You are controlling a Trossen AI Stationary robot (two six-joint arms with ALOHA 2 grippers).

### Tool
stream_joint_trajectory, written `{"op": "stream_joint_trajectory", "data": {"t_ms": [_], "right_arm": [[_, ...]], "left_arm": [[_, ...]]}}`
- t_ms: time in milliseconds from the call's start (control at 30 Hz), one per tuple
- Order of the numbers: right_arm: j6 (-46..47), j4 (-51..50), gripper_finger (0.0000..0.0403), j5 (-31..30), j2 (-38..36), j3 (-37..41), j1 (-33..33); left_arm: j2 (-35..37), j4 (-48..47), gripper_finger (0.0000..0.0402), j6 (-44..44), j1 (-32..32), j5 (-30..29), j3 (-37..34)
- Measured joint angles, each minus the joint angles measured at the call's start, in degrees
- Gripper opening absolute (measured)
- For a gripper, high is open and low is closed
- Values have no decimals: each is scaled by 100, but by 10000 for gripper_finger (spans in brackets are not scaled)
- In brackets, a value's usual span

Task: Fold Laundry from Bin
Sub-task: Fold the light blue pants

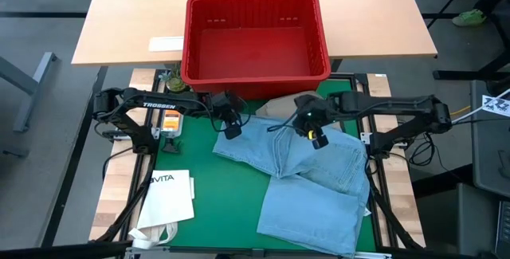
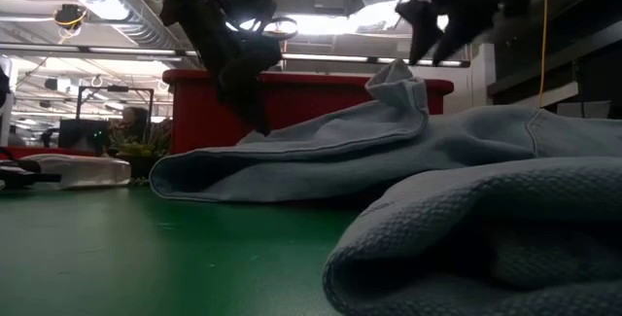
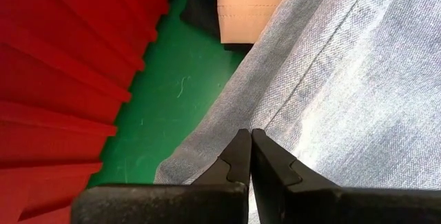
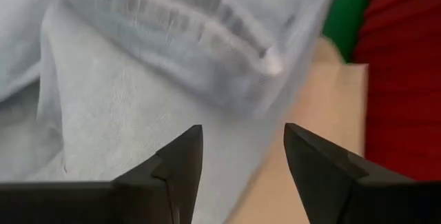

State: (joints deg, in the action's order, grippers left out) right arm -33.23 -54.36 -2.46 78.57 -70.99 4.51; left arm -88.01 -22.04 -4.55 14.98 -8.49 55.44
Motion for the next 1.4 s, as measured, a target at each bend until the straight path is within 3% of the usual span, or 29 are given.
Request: {"op": "stream_joint_trajectory", "data": {"t_ms": [133, 300, 467, 833, 1067, 1400], "right_arm": [[0, 39, 205, 0, -2, -480, 0], [-2, 1317, 205, 52, 20, -583, 0], [-9, 2102, 205, 490, 381, -583, -4], [-7, 2166, 205, 566, 1656, -574, -4], [-7, 1272, 205, 574, 1786, -574, -4], [161, -998, 205, 612, 1764, -577, -256]], "left_arm": [[0, 9, 0, -1, 0, 2, 0], [0, 20, 0, -1, 0, 4, 0], [0, 24, 0, -1, 0, 9, 0], [0, 68, 0, 6, 0, 22, 0], [0, 74, 0, 12, 0, 22, 0], [0, 83, 0, 15, 0, 28, 0]]}}
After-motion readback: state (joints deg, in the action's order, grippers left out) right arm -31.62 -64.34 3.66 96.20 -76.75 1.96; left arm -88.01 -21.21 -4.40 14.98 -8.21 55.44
